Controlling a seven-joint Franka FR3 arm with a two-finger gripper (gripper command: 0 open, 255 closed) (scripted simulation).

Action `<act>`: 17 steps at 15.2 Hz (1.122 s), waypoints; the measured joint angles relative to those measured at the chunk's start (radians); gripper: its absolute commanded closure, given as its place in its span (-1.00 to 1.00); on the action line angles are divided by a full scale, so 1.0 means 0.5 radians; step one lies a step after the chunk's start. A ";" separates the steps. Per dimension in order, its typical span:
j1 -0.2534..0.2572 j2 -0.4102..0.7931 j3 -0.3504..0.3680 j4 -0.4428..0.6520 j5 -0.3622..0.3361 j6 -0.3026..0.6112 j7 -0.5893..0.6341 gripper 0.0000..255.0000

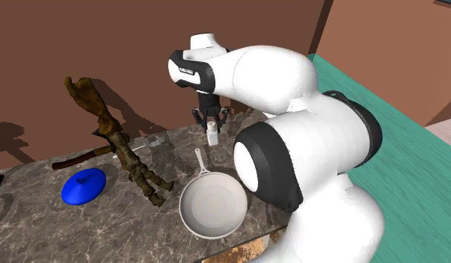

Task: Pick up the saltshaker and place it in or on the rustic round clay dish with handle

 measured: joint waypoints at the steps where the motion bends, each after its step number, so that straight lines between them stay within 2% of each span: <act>1: -0.018 -0.068 -0.009 -0.077 0.012 0.010 -0.030 1.00; 8: -0.138 -0.535 -0.118 -0.644 0.055 0.116 -0.287 1.00; 13: -0.214 -0.878 -0.236 -0.958 0.035 0.089 -0.487 1.00; 17: -0.229 -0.928 -0.262 -1.114 0.024 0.192 -0.532 1.00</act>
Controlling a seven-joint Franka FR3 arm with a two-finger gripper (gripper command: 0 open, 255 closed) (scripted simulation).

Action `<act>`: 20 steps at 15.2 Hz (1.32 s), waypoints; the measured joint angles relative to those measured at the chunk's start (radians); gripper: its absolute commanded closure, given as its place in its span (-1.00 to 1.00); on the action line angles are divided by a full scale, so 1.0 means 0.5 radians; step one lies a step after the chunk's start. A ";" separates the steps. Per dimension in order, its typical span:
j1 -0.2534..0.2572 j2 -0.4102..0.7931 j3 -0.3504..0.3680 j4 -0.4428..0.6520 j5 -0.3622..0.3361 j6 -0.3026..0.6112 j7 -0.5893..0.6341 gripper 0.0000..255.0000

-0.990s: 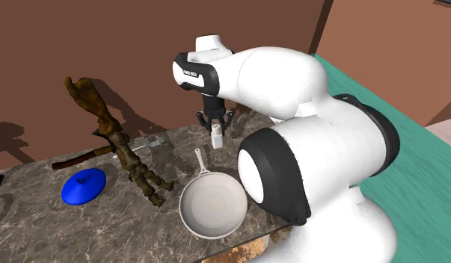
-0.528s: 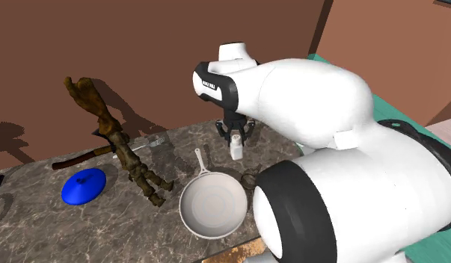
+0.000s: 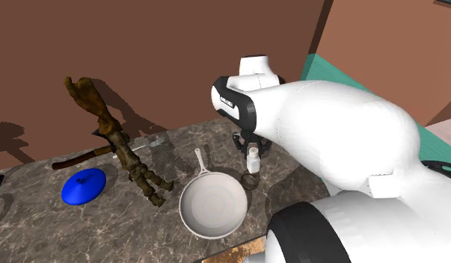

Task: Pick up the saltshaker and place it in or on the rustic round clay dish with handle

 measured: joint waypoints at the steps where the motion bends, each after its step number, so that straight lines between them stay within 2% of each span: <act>1: 0.000 0.000 0.000 -0.027 0.000 0.027 -0.001 1.00; 10: 0.001 0.110 0.012 -0.176 -0.005 0.286 0.014 1.00; 17: -0.001 0.119 0.011 -0.199 -0.007 0.318 0.013 1.00; 18: -0.001 0.119 0.011 -0.199 -0.007 0.318 0.013 -1.00; 20: -0.001 0.119 0.011 -0.199 -0.007 0.318 0.013 -1.00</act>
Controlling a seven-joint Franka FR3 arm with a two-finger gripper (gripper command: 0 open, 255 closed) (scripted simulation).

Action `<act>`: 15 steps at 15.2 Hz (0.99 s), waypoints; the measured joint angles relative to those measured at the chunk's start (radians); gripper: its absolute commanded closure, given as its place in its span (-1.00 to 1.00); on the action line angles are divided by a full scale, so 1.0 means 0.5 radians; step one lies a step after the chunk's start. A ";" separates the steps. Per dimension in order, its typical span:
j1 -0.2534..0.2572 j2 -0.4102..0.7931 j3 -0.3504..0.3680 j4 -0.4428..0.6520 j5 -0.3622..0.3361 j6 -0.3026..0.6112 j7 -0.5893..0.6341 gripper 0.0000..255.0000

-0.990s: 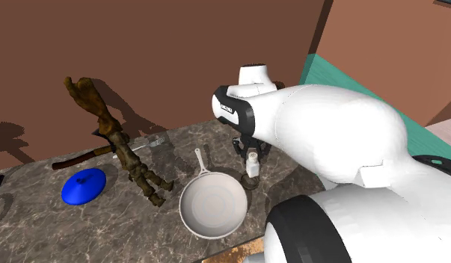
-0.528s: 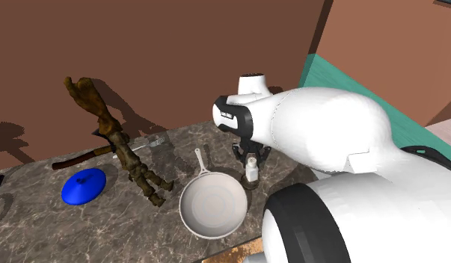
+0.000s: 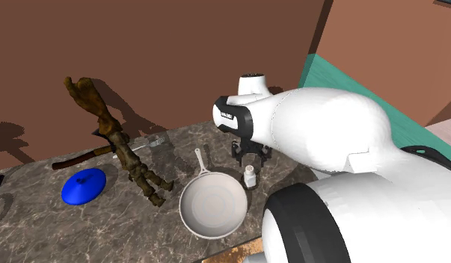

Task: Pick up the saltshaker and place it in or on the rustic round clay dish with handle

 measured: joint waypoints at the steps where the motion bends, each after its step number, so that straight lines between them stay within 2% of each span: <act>1: 0.000 0.000 0.000 0.000 0.000 0.000 0.000 -1.00; 4: 0.000 0.000 0.000 0.000 0.000 0.000 0.000 -1.00; 9: -0.003 -0.007 -0.004 0.221 -0.003 -0.225 -0.002 -1.00; 15: -0.002 -0.021 -0.004 0.238 -0.001 -0.259 -0.001 -1.00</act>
